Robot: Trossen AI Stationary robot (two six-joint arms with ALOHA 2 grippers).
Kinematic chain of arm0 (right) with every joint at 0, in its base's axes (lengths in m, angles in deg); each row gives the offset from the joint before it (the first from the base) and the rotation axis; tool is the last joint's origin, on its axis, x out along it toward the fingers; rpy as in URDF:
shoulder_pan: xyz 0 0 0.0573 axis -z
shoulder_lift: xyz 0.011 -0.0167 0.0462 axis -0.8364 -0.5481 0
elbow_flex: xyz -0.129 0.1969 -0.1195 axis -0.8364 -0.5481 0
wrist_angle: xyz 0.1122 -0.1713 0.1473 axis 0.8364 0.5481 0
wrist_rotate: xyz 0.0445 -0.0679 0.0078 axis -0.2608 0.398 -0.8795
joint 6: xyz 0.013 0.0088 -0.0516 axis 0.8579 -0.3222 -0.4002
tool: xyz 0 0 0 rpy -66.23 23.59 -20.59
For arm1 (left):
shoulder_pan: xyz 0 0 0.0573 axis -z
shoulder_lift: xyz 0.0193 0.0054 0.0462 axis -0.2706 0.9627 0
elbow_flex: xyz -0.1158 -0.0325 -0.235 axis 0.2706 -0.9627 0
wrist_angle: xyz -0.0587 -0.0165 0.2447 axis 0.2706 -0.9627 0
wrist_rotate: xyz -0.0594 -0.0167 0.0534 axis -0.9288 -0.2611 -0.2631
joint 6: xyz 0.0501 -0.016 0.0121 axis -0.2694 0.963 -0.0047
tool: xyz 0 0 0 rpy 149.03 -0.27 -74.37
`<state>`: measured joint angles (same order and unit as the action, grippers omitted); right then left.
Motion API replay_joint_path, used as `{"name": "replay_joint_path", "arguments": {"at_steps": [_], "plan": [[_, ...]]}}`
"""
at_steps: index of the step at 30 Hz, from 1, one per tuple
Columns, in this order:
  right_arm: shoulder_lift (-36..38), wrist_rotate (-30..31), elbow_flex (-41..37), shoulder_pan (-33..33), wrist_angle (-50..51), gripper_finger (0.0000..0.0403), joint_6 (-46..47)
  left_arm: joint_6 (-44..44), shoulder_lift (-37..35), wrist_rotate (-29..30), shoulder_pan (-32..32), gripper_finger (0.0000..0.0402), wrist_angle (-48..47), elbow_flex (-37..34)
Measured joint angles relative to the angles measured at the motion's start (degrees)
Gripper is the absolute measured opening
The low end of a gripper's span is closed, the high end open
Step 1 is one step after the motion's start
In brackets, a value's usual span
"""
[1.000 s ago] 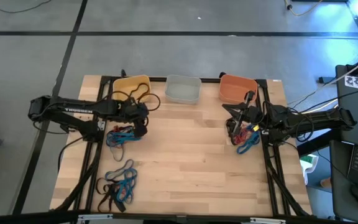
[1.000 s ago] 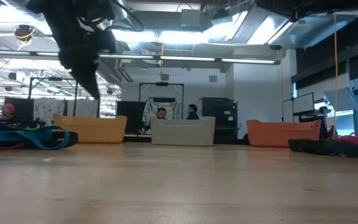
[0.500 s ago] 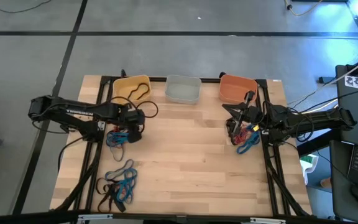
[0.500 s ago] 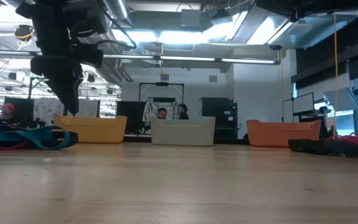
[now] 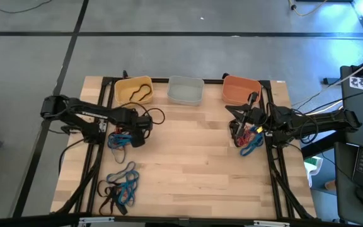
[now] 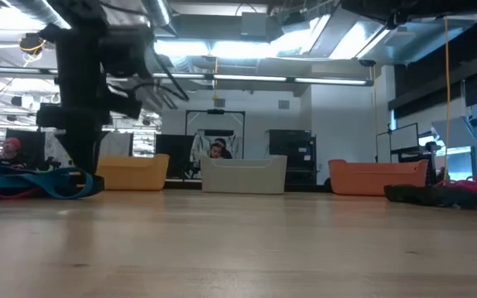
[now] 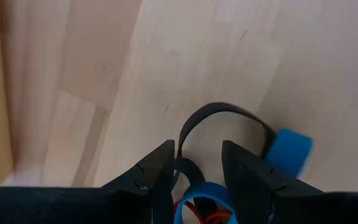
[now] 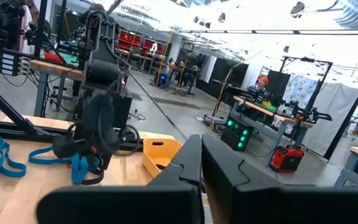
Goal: Sort rubber bands into baskets
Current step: Put the black rubber band into the yellow bin
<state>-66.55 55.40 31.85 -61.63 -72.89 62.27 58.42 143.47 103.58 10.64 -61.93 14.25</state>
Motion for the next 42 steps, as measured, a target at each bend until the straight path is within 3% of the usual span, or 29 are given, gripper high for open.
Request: {"name": "replay_joint_path", "arguments": {"at_steps": [10, 19, 31, 42], "plan": [[0.0, 0.0, 0.0, 0.0, 0.0, 0.0014, 0.0, 0.2, 6.1, 0.9, -2.0, 0.0122, 0.3, 0.0], [0.0, 0.0, 0.0, 0.0, 0.0, 0.0014, 0.0, -3.1, 6.2, 0.9, -2.1, 0.0009, 1.1, 1.2], [0.0, 0.0, 0.0, 0.0, 0.0, 0.0014, 0.0, -4.7, -0.1, 3.4, -2.1, 0.0007, 0.9, 8.0], [0.0, 0.0, 0.0, 0.0, -0.1, 0.0014, 0.0, -6.0, -10.3, 10.7, -2.1, 0.0005, 2.5, 11.7]]}}
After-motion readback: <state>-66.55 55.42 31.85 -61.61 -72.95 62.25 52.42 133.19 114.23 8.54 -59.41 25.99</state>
